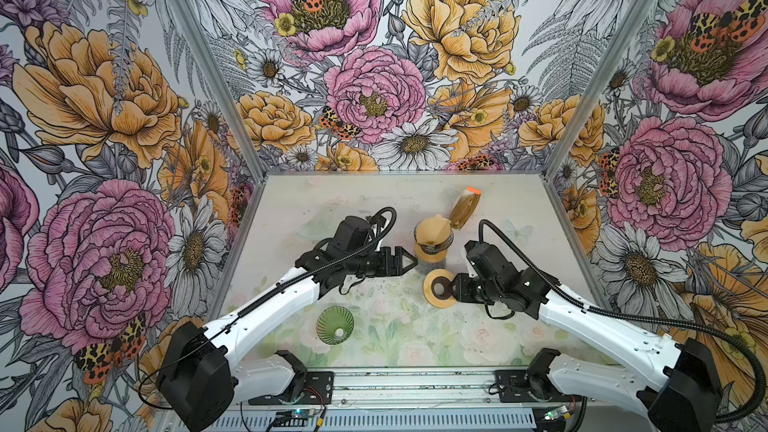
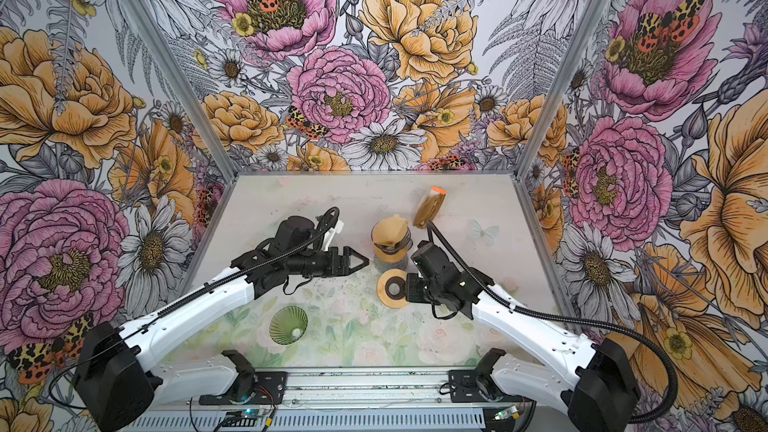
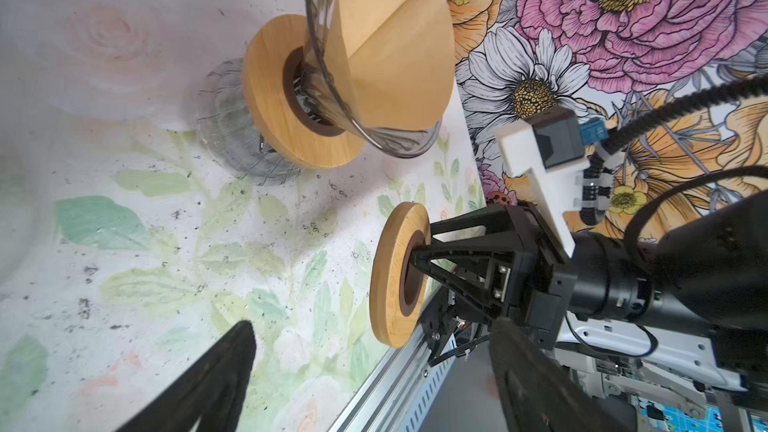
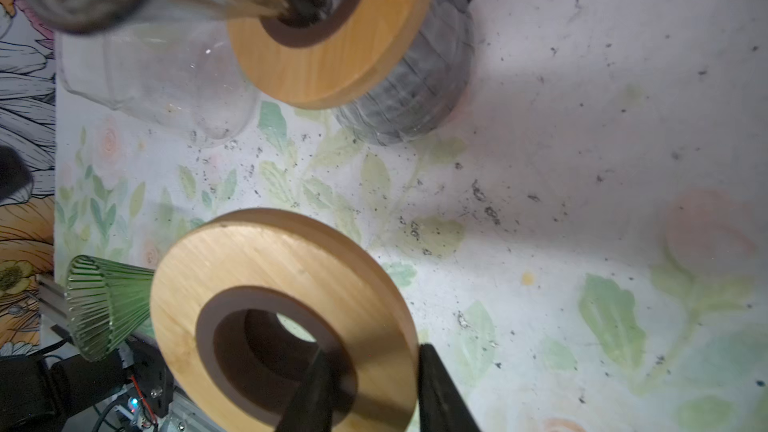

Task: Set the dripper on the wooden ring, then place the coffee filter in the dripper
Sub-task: 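Lift the wooden ring with right gripper toward the left gripper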

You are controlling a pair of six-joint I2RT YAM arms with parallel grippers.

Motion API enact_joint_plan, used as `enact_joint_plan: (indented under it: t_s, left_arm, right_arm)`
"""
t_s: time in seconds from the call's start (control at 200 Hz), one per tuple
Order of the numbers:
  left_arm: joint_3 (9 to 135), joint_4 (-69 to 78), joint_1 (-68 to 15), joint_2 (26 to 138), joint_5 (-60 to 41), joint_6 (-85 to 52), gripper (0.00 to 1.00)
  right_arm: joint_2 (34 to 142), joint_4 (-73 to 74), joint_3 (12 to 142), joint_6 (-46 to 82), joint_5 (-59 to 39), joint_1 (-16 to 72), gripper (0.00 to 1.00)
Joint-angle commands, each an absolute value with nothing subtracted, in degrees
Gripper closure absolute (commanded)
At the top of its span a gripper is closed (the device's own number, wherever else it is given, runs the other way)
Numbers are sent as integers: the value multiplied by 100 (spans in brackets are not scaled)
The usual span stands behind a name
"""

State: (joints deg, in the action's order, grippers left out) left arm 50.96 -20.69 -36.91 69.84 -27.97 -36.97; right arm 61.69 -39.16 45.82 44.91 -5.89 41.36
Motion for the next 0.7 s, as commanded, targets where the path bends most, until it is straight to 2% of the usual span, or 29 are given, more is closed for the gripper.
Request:
enact_joint_plan:
  t_s: [0.0,0.12,0.195,0.34,0.61,0.695]
  left_arm:
    - [4988,-1544,-3721,6896,-3228,-4015,17]
    - [4942,-1418,-3804,6891,-3452,-4071,24]
    - [4915,-1355,-3838,6890,-3553,-4096,34]
    - [4774,-886,-3850,6869,-3914,-4311,45]
    - [4723,-706,-3833,6816,-3935,-4352,61]
    - [4700,-647,-3826,6807,-3930,-4395,70]
  right_arm:
    - [6192,-3639,4933,4299,-772,4216,76]
    - [6276,-3595,5175,4210,-892,4253,76]
    - [6322,-3557,5316,4167,-951,4278,76]
    - [6406,-3490,5513,4100,-993,4307,76]
    - [6556,-3393,5657,4094,-1002,4350,76]
    - [6565,-3384,5656,4104,-964,4371,75]
